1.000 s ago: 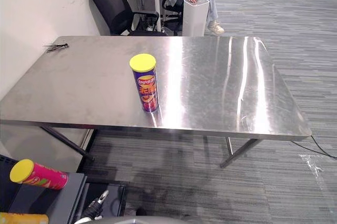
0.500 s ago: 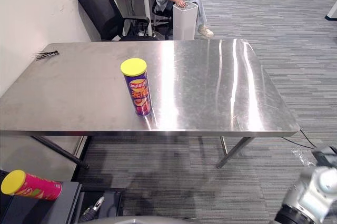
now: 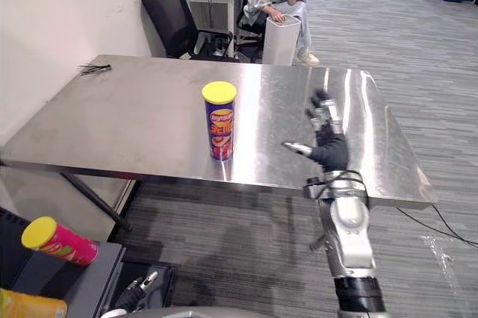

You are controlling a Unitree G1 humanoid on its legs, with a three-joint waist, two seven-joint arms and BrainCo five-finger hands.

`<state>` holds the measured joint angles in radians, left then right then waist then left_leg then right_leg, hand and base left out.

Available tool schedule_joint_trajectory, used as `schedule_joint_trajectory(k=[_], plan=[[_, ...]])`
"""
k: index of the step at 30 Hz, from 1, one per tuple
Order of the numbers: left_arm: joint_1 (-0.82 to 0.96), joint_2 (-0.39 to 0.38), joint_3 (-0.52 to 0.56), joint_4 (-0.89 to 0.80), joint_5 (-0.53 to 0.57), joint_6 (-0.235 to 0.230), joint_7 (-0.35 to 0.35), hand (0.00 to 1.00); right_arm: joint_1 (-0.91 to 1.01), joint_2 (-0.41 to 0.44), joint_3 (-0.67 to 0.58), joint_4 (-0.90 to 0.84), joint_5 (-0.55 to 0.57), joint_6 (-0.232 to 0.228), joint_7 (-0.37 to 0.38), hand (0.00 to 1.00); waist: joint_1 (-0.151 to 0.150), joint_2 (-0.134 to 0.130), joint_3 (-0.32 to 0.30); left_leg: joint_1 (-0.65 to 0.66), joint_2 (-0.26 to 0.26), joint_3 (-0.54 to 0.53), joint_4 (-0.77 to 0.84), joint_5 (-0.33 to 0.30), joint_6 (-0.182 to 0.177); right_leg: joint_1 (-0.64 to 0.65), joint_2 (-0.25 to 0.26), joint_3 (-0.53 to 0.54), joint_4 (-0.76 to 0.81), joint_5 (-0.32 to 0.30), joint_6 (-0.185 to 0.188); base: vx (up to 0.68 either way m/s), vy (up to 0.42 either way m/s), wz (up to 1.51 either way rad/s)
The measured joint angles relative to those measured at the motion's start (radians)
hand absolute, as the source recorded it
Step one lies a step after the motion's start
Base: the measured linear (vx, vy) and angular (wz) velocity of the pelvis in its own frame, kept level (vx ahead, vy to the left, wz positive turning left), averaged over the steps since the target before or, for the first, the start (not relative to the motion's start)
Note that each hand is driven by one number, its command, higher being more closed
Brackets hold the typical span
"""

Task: Put the gum and the chips on the shelf.

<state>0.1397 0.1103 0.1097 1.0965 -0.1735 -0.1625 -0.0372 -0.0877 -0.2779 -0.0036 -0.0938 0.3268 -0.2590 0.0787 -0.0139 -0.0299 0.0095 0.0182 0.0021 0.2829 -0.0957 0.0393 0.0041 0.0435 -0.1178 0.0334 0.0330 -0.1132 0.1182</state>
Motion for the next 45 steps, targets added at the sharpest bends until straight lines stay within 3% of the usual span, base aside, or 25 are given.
schedule_joint_trajectory(k=[14, 27, 45], plan=[[0.012, 0.009, 0.009, -0.025, 0.000, 0.019, 0.015, 0.00, -0.163, 0.004, 0.089, 0.162, -0.017, 0.040, -0.039, 0.00, 0.040, 0.011, 0.024, 0.000, -0.008, -0.046, 0.000, 0.004, 0.001, 0.040, -0.006, -0.055, -0.026, 0.001, 0.001, 0.01, -0.002, 0.10], [0.045, 0.011, 0.012, -0.024, 0.000, 0.021, 0.024, 0.00, -0.232, 0.044, 0.093, 0.301, -0.052, 0.070, -0.050, 0.00, 0.046, 0.018, 0.052, 0.004, -0.009, -0.048, -0.006, 0.003, -0.002, 0.048, -0.007, -0.064, -0.030, 0.002, 0.001, 0.00, -0.006, 0.01], [0.060, 0.012, 0.005, -0.033, 0.000, 0.021, 0.022, 0.00, -0.301, 0.044, 0.201, 0.388, -0.052, 0.087, -0.006, 0.00, 0.052, 0.022, 0.073, 0.003, -0.008, -0.044, -0.007, -0.001, -0.006, 0.048, -0.006, -0.061, -0.035, 0.002, 0.001, 0.00, 0.000, 0.00]])
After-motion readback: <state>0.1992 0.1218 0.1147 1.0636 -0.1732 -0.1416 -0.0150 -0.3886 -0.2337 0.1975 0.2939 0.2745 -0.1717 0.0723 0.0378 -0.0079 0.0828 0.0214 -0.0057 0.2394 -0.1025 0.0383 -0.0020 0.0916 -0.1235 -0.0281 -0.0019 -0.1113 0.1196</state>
